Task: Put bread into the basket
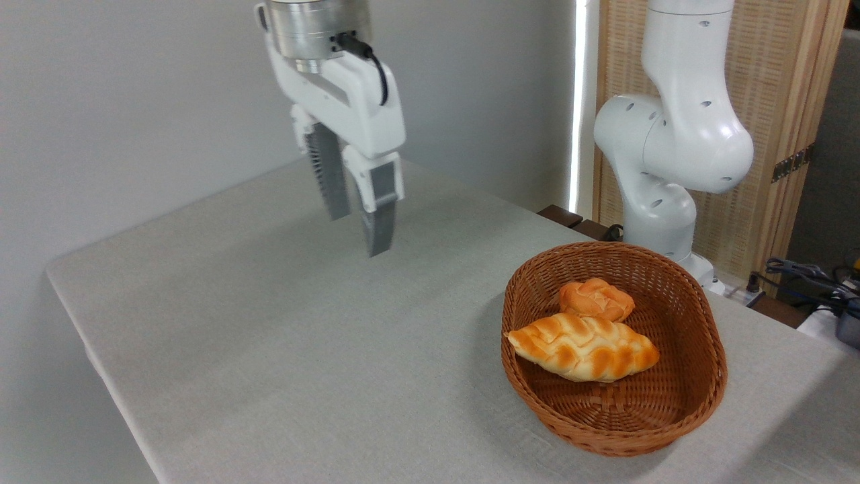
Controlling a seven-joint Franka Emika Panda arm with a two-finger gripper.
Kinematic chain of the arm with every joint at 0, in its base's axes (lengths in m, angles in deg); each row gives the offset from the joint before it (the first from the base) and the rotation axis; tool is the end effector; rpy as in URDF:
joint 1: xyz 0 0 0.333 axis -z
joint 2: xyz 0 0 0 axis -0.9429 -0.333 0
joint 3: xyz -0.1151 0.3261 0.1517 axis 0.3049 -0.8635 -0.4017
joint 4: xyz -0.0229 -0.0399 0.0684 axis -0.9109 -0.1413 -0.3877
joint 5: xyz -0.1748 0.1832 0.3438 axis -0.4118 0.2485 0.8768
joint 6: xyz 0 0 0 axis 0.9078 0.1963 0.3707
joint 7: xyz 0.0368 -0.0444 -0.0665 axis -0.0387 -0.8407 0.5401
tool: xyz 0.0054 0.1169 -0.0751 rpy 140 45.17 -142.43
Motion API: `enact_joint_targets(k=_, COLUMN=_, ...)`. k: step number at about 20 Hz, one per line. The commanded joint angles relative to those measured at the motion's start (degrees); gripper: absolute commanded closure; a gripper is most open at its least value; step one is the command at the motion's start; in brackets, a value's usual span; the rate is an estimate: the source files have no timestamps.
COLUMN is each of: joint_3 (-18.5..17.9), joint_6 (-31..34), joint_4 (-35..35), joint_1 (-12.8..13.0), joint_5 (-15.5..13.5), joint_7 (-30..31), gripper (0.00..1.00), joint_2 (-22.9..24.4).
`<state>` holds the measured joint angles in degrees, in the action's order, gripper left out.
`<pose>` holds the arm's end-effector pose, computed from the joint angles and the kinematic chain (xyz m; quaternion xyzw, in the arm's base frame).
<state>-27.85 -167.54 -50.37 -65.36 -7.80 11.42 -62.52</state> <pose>0.5695 -0.0331 0.6405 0.9076 -0.4177 0.0242 0.0342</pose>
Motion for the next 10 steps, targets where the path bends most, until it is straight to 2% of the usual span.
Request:
enact_joint_targets(k=1, joint_3=1.04, joint_6=-1.88, joint_4=1.11, joint_1=-1.06, joint_5=1.06, joint_7=2.46, gripper=0.00, joint_2=-0.64)
enact_joint_targets(k=10, joint_3=2.27, joint_6=-1.17, joint_4=0.32, joint_1=-0.70, joint_5=3.44, joint_7=3.08, gripper=0.00, joint_2=-0.55)
